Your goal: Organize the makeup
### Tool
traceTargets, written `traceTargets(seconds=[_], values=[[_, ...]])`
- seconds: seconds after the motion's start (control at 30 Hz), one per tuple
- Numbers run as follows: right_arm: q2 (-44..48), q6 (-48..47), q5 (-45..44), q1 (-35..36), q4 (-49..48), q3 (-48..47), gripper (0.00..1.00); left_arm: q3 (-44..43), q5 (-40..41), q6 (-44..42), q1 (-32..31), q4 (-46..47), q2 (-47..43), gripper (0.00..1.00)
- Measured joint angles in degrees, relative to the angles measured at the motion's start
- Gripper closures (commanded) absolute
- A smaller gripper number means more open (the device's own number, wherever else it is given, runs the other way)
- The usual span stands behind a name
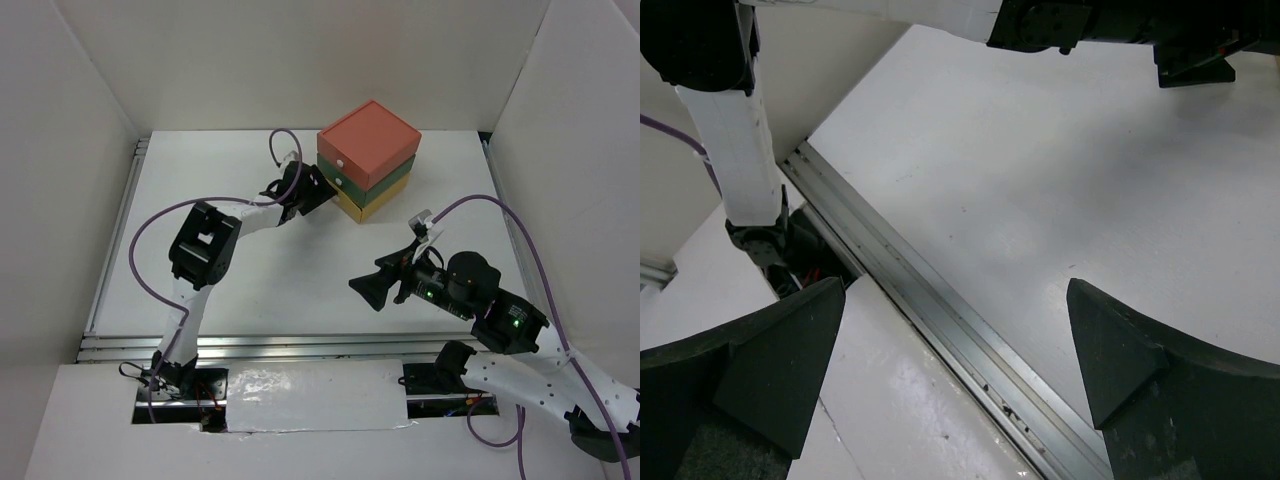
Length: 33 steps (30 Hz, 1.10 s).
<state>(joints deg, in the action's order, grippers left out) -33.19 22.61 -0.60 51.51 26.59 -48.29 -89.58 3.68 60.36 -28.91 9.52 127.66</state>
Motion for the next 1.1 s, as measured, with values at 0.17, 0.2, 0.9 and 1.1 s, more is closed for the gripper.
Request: traceTargets(seconds=[0.17, 0.2, 0.9, 1.1], values=[[0.0, 0.0, 0.0, 0.0, 0.0, 0.0, 0.00, 0.3, -1.3, 0.1, 0.0, 2.0, 0.6, 0.13], [0.0, 0.0, 0.0, 0.0, 0.0, 0.0, 0.00, 0.3, -1.5, 0.1, 0.0, 2.1, 0.8, 0.12], [1.7, 2.3, -8.9, 0.0, 3.7, -2.7, 0.00, 23.7, 19.8, -4.4, 0.0, -27.6, -44.2, 0.01], [5.3, 3.0, -15.6, 0.0, 8.9, -8.9, 0.00, 29.4, 24.4, -9.6, 0.0, -41.0, -70.8, 0.01]])
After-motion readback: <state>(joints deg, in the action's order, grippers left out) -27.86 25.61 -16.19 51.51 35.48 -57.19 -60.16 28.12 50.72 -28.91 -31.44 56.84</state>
